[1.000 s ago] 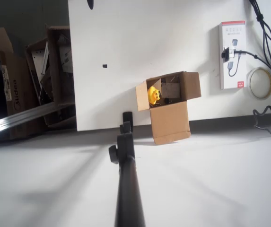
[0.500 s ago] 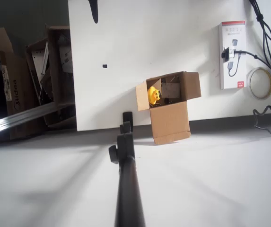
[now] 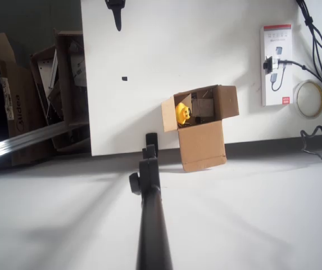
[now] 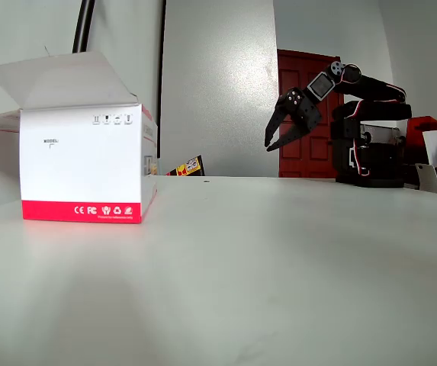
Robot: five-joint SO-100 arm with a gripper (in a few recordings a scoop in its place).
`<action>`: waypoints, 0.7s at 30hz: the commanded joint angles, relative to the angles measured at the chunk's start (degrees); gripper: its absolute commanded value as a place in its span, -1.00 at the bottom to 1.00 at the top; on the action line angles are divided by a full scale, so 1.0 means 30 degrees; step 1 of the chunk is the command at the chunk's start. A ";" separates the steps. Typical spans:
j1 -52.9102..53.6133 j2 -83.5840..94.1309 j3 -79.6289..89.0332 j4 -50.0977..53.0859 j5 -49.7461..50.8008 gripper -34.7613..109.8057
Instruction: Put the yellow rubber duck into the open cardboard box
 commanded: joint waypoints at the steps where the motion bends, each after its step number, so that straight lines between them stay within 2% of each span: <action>1: -0.0410 0.0908 0.0586 -0.0322 -0.0117 -0.52; 8: -0.0732 0.4658 0.3311 0.0205 -0.0176 -0.52; 21: -0.0645 0.4658 0.4395 -0.0088 -0.0059 -0.52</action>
